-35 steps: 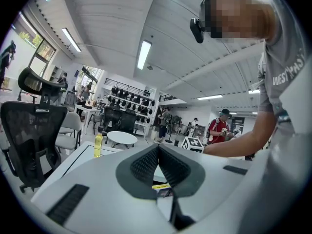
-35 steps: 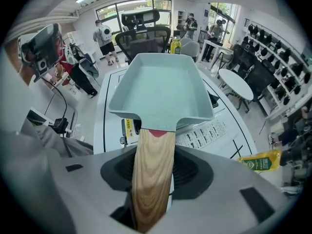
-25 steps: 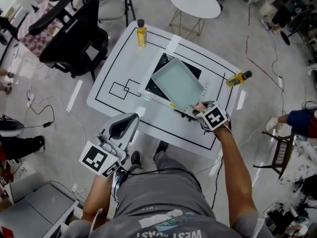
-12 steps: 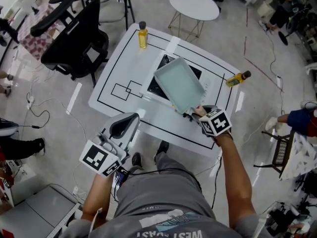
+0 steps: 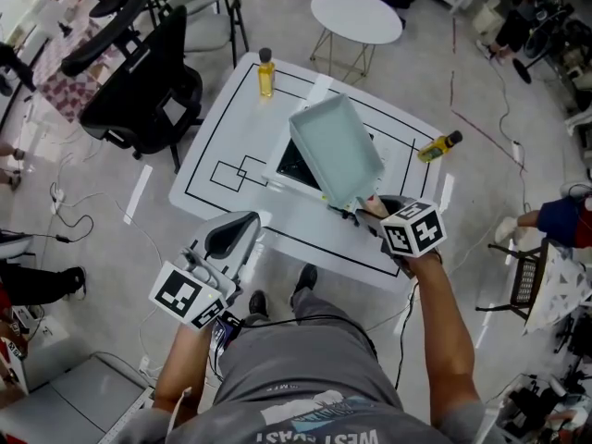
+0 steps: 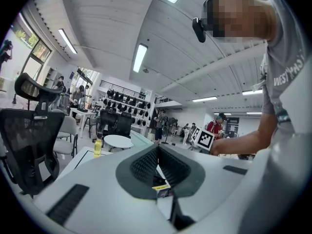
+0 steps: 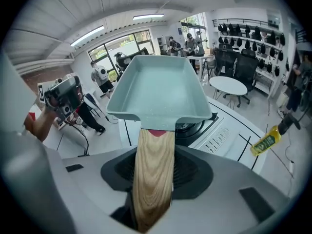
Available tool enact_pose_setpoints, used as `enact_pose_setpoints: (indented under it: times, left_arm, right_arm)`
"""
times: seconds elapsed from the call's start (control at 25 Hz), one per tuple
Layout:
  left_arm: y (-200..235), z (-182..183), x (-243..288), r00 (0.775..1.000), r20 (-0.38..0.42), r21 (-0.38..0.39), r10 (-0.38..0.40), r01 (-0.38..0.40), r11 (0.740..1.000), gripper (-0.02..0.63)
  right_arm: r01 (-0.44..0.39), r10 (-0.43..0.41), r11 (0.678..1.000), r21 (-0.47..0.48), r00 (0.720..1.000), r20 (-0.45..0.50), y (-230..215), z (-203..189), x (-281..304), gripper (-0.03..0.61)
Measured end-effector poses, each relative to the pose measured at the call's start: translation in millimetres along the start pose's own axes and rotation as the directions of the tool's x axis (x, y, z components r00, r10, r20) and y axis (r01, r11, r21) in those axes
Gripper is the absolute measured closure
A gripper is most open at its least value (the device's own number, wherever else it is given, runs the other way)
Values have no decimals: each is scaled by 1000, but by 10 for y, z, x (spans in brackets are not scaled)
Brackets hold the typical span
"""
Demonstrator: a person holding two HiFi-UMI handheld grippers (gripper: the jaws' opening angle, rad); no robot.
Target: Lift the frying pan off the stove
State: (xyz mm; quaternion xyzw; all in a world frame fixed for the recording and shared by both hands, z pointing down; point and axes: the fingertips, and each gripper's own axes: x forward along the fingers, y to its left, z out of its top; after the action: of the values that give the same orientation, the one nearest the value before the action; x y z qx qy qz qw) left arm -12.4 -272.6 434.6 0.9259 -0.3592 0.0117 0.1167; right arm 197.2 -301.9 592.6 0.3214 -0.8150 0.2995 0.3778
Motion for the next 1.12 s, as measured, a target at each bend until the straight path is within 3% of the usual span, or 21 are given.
enact_pose_setpoints:
  times: [0.48, 1.12]
  left_arm:
    - [-72, 106, -158, 1000, 21, 11, -7, 7, 1000, 617]
    - [-117, 165, -252, 999, 32, 24, -13, 13, 1000, 617]
  right_arm:
    - [-77, 72, 995, 64, 994, 86, 223, 146, -276, 411]
    - [-31, 26, 999, 41, 993, 115, 246, 175, -412, 411]
